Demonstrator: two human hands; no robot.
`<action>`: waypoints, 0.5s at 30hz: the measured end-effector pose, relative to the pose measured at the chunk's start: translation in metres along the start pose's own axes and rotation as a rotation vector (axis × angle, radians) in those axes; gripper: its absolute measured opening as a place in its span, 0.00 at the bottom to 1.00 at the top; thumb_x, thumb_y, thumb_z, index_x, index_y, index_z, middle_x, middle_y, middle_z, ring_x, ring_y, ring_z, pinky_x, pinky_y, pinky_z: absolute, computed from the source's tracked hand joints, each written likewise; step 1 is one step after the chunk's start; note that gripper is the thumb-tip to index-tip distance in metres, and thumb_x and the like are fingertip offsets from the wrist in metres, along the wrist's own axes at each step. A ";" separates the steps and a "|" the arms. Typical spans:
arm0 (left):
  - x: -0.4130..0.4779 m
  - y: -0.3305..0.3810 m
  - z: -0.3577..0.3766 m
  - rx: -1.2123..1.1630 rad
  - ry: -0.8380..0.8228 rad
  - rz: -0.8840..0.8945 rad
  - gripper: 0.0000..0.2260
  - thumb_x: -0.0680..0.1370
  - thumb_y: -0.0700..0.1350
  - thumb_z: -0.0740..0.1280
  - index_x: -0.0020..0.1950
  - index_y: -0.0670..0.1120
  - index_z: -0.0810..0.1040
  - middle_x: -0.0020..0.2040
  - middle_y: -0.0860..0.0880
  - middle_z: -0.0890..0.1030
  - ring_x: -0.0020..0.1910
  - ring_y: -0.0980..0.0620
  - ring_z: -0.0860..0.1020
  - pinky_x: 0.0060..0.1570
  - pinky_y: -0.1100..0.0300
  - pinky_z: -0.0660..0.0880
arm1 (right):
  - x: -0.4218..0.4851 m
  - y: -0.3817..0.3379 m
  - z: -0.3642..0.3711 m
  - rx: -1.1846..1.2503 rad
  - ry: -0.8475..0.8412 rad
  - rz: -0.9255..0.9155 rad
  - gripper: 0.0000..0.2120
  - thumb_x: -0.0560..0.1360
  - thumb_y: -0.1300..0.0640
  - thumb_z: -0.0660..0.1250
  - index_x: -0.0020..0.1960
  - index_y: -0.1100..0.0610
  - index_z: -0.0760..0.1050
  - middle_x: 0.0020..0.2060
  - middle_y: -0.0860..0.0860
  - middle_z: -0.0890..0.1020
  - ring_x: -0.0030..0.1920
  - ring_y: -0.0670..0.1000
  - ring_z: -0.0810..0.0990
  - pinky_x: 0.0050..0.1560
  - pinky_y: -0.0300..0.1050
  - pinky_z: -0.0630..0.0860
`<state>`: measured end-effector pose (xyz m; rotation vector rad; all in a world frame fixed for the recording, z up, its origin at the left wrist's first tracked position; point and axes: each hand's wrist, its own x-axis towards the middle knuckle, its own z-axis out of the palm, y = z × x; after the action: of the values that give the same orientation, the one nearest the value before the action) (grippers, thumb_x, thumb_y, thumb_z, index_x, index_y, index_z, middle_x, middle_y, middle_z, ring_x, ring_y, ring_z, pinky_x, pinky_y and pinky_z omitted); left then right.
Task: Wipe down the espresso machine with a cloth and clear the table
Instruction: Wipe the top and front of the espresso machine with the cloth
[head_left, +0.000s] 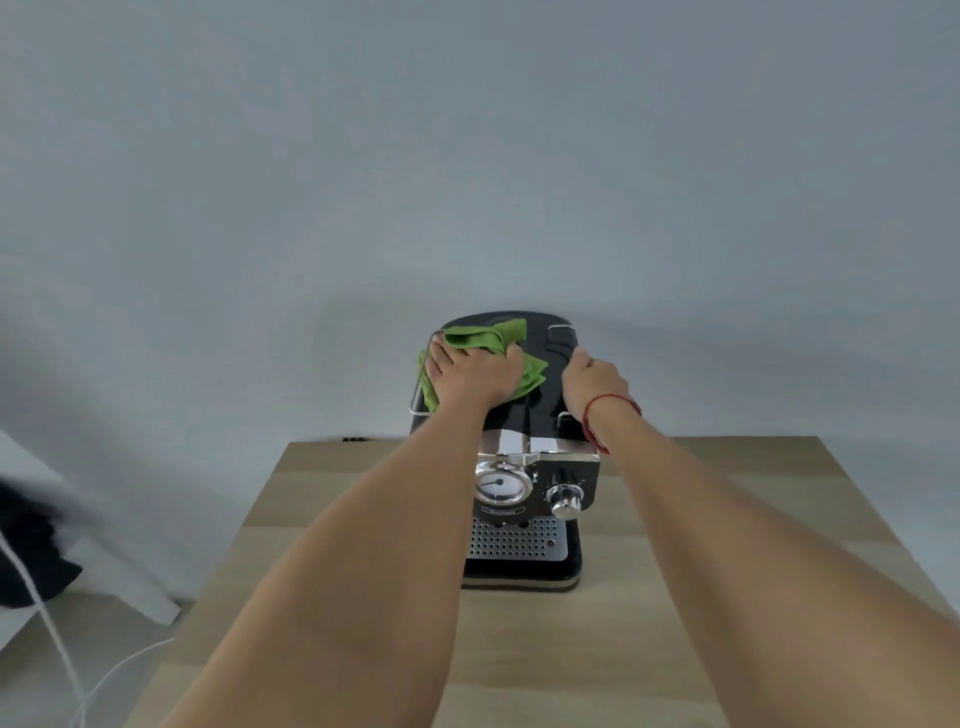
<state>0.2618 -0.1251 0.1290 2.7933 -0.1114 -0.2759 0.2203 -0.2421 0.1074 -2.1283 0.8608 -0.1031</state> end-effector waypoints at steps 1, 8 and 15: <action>-0.005 -0.001 -0.001 0.003 -0.024 0.016 0.36 0.79 0.60 0.46 0.78 0.36 0.47 0.78 0.36 0.41 0.77 0.41 0.37 0.75 0.47 0.37 | -0.001 0.000 -0.001 0.011 0.001 -0.001 0.27 0.81 0.45 0.43 0.67 0.58 0.72 0.65 0.60 0.75 0.64 0.61 0.73 0.66 0.53 0.67; -0.053 -0.014 0.011 0.179 -0.015 0.361 0.30 0.80 0.53 0.50 0.78 0.39 0.51 0.78 0.37 0.47 0.78 0.40 0.45 0.77 0.47 0.45 | -0.021 -0.006 -0.013 0.048 -0.038 0.013 0.28 0.82 0.46 0.42 0.69 0.60 0.69 0.68 0.61 0.72 0.68 0.61 0.70 0.68 0.52 0.63; -0.055 -0.028 0.022 0.127 0.060 0.523 0.29 0.78 0.51 0.51 0.77 0.41 0.56 0.79 0.41 0.51 0.78 0.43 0.46 0.77 0.47 0.45 | -0.030 -0.020 -0.019 0.007 -0.119 0.053 0.24 0.83 0.54 0.42 0.71 0.64 0.65 0.67 0.62 0.72 0.66 0.60 0.71 0.68 0.52 0.65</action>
<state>0.2044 -0.0995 0.1089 2.7635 -0.8517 -0.0552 0.2018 -0.2278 0.1402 -2.0808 0.8451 0.0471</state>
